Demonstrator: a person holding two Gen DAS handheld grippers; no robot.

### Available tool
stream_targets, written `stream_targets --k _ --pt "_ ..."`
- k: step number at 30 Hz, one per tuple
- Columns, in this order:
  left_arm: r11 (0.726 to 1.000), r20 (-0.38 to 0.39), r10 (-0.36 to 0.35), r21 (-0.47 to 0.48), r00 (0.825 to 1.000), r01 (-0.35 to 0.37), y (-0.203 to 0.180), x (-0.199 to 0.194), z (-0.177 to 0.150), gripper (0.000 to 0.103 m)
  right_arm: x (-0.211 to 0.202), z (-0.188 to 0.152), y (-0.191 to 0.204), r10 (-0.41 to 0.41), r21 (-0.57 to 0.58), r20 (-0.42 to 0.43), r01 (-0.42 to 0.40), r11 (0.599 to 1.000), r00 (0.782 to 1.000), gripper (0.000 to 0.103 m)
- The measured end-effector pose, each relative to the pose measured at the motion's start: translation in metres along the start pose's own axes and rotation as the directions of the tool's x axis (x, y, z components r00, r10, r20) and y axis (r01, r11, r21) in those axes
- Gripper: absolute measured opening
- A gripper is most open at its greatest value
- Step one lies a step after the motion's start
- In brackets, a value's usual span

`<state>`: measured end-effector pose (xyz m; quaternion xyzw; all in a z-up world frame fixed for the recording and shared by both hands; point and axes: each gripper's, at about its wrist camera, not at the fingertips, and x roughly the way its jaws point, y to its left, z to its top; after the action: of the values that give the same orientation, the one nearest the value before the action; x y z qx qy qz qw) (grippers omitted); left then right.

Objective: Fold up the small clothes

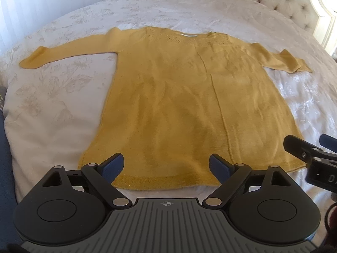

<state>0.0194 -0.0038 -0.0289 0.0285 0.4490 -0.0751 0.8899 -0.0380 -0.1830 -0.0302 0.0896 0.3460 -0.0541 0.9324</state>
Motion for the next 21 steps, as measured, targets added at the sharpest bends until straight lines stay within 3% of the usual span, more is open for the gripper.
stream_targets --k 5,12,17,21 --pt "1.0 0.077 -0.018 -0.008 0.997 0.019 0.02 0.01 0.005 0.088 0.016 0.002 -0.001 0.029 0.033 -0.017 -0.029 0.999 0.999 0.102" --pt "0.987 0.186 -0.104 -0.099 0.977 0.124 0.077 0.044 0.033 0.088 0.057 0.009 0.001 0.056 0.06 -0.029 -0.055 0.997 0.998 0.102" --pt "0.995 0.214 -0.028 -0.089 0.977 0.048 0.117 0.076 0.067 0.088 0.085 0.017 0.014 0.057 0.027 -0.016 -0.056 0.998 0.998 0.102" --pt "0.99 0.231 0.011 -0.136 0.973 0.021 0.16 0.098 0.095 0.088 0.098 0.025 0.027 0.081 0.004 -0.003 -0.081 0.997 0.997 0.102"
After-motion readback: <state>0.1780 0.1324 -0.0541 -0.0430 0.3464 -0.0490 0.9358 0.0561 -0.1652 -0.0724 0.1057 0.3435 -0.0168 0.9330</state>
